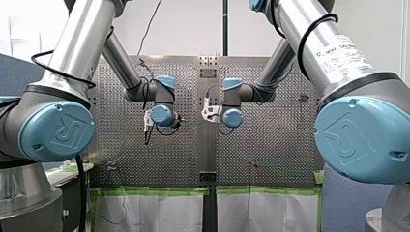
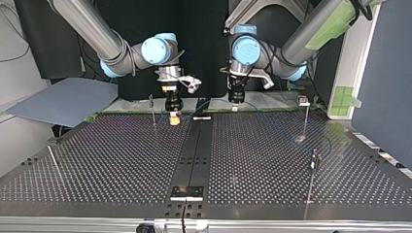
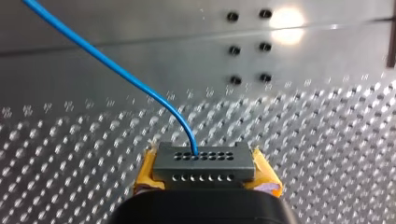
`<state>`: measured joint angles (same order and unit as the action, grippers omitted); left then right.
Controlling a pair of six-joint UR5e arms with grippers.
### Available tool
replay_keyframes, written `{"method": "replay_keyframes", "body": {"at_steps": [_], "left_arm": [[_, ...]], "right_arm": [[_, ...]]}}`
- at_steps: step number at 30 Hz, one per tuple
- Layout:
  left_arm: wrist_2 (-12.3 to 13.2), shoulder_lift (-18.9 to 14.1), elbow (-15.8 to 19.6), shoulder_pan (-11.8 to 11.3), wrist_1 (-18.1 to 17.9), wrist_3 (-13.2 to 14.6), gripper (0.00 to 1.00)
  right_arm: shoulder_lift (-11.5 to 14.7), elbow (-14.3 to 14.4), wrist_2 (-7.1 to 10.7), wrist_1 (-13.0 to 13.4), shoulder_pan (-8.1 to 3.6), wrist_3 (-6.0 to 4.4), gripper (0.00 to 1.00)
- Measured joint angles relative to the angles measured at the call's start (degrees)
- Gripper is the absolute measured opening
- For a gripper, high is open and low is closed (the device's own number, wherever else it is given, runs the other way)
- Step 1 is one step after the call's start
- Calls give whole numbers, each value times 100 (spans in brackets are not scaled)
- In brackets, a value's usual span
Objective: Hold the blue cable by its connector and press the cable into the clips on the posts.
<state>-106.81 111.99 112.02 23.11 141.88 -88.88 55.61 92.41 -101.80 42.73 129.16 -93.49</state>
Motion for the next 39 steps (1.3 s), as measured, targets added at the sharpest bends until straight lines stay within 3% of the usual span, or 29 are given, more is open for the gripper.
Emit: {"method": "replay_keyframes", "body": {"at_steps": [5, 12, 20, 27, 31, 39], "left_arm": [[-24, 220, 2, 86, -237, -34, 0], [-59, 294, 75, 164, -530, -154, 0], [-33, 564, 115, 277, -844, -127, 0], [-56, 866, 117, 353, -1112, -123, 0], [-89, 1048, 119, 376, -1152, -144, 0], [-115, 1215, 114, 424, -1188, -177, 0]], "right_arm": [[-56, 240, -238, 239, -18, -16, 0], [-362, 595, -507, 478, -47, -203, 0], [-711, 1000, -541, 786, -97, -288, 0], [-1073, 1364, -542, 1144, -191, -458, 0], [-1269, 1562, -512, 1296, -241, -436, 0], [-1638, 1958, -486, 1321, -395, -391, 0]]}}
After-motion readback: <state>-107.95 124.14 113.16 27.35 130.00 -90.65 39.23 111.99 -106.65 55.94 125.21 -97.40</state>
